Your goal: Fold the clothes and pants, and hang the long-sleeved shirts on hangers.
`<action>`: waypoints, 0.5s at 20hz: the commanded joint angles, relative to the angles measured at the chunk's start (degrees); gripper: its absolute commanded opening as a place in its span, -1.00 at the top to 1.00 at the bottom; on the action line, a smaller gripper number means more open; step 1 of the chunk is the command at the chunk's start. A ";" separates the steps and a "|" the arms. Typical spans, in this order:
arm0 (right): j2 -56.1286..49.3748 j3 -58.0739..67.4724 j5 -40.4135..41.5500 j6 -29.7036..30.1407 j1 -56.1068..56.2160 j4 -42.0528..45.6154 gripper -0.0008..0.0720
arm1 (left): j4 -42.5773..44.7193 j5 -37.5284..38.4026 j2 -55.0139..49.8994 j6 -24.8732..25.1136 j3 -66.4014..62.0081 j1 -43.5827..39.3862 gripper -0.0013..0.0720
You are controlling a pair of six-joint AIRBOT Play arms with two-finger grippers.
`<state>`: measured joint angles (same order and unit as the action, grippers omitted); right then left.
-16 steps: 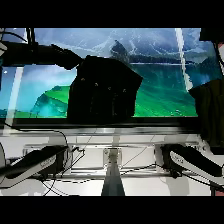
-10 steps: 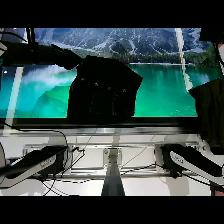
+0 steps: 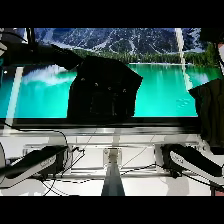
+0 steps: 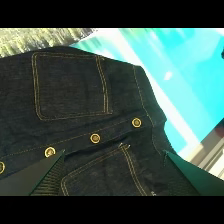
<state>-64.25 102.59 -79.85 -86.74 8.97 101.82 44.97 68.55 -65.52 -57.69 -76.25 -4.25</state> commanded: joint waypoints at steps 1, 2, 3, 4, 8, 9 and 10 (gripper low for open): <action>-0.02 0.02 0.00 0.00 0.04 -0.02 0.89 | 0.02 -0.02 0.04 0.02 -0.04 0.07 -0.98; -0.04 0.04 0.39 0.00 0.04 -0.02 0.89 | 0.02 -0.02 0.04 0.04 -0.04 0.07 -0.98; -0.04 0.02 1.53 0.00 0.04 -0.02 0.89 | -0.02 -0.59 0.00 0.02 -0.04 0.07 -0.98; -0.04 0.02 3.08 -0.02 0.04 -0.02 0.89 | 0.00 -3.13 -0.15 0.02 -0.04 0.02 -0.98; -1.44 -0.13 4.55 2.29 -0.07 1.79 0.88 | -0.07 -4.83 -0.48 -1.66 -0.04 0.00 -0.98; -2.32 -0.76 3.61 3.93 -0.35 2.32 0.89 | -0.61 -4.70 -0.48 -3.04 -0.04 0.00 -0.98; -3.19 -2.10 1.16 5.20 -1.16 1.55 0.89 | -0.85 -4.76 -0.50 -3.65 -0.04 0.02 -0.98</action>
<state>-65.82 101.86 -76.53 -84.86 8.60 102.83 44.82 64.55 -65.93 -59.02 -76.25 -4.25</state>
